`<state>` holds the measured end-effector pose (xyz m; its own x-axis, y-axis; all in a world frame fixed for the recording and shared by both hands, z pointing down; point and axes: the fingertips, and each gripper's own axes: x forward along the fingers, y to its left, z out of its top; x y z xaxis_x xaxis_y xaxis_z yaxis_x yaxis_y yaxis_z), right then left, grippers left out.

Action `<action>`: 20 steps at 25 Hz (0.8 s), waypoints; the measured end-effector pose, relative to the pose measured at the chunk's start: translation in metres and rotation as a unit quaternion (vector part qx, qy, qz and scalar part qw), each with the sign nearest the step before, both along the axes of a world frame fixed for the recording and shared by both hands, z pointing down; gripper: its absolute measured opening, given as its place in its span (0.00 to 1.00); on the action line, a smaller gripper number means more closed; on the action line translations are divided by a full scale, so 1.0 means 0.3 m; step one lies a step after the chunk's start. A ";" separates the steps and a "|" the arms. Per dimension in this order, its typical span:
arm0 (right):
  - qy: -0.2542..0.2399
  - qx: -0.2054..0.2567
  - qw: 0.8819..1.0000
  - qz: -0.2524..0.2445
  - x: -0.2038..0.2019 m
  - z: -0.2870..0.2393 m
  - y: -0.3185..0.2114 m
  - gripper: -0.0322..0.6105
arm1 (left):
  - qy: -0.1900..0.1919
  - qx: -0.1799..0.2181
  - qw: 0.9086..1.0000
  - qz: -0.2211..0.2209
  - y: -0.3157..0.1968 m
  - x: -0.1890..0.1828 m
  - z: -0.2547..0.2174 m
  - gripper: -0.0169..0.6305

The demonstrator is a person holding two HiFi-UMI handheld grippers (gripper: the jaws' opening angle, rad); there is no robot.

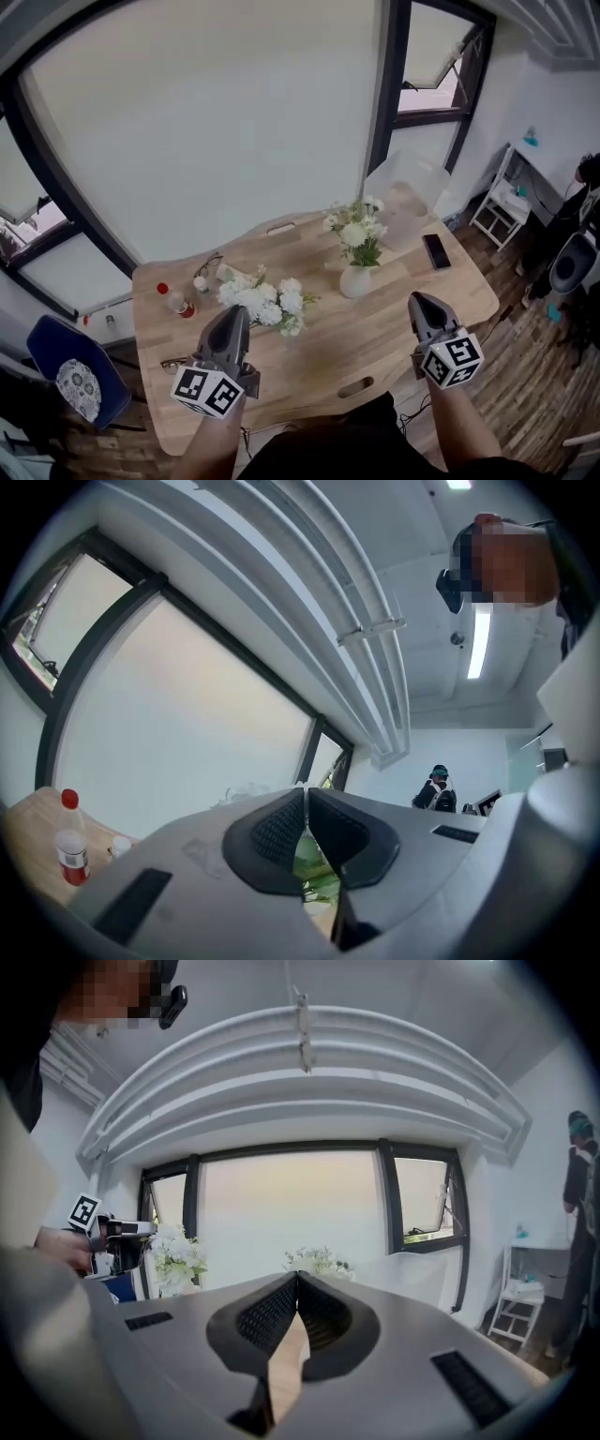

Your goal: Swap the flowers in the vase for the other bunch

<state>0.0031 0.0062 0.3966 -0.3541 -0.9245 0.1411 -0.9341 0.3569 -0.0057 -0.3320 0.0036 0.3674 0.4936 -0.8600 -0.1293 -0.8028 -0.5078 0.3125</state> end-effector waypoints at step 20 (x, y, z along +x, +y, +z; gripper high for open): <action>-0.018 -0.025 0.947 -0.319 0.042 0.010 -0.662 0.09 | -0.006 -0.081 0.962 -0.262 -0.183 0.335 0.044 0.05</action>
<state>0.0157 -0.1923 0.3995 -0.8439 -0.5135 0.1558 -0.5274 0.8472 -0.0644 -0.2316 -0.0513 0.3807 -0.0128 -0.9995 0.0295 -0.9394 0.0221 0.3422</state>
